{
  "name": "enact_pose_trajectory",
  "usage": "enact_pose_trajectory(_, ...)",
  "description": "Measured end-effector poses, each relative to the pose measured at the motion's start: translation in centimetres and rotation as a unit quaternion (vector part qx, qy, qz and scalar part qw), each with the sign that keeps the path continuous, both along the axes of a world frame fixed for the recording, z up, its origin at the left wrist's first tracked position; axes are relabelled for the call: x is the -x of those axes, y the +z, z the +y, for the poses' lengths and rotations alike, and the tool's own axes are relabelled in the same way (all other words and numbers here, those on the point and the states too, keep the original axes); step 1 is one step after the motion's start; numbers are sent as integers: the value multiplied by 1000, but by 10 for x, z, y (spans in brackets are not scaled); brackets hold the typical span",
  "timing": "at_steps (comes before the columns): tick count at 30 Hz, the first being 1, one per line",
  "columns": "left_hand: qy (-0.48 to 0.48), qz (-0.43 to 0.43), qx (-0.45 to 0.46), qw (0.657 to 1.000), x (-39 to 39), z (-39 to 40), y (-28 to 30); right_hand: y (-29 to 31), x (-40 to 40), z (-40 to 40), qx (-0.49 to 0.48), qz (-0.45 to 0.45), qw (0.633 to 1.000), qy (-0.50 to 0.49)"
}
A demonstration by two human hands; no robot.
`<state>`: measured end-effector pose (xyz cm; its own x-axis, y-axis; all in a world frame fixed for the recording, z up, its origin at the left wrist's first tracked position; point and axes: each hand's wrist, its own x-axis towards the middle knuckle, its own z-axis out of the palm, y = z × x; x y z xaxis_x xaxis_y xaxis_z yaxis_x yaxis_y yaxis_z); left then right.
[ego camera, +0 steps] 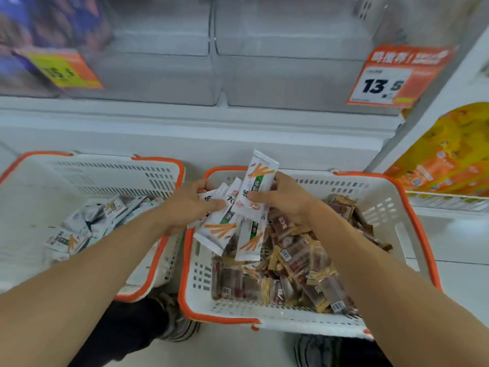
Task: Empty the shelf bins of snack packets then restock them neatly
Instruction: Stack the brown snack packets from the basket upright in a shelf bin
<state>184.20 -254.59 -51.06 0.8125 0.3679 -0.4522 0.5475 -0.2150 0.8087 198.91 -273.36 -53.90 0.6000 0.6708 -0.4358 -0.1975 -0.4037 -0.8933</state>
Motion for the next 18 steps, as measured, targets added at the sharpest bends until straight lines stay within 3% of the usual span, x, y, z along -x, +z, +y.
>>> enact_pose_trajectory(5,89,1,61,994,46,9,15,10,42,13,9,59,995,80)
enact_pose_trajectory(11,167,-26,35,985,88,24,24,11,89,44,2,-2,989,149)
enact_pose_trajectory(15,244,-66,47,966,105,43,34,23,106,73,-14,51,984,169)
enact_pose_trajectory(18,343,-112,27,932,120,64,38,34,125,106,-46,16,990,130)
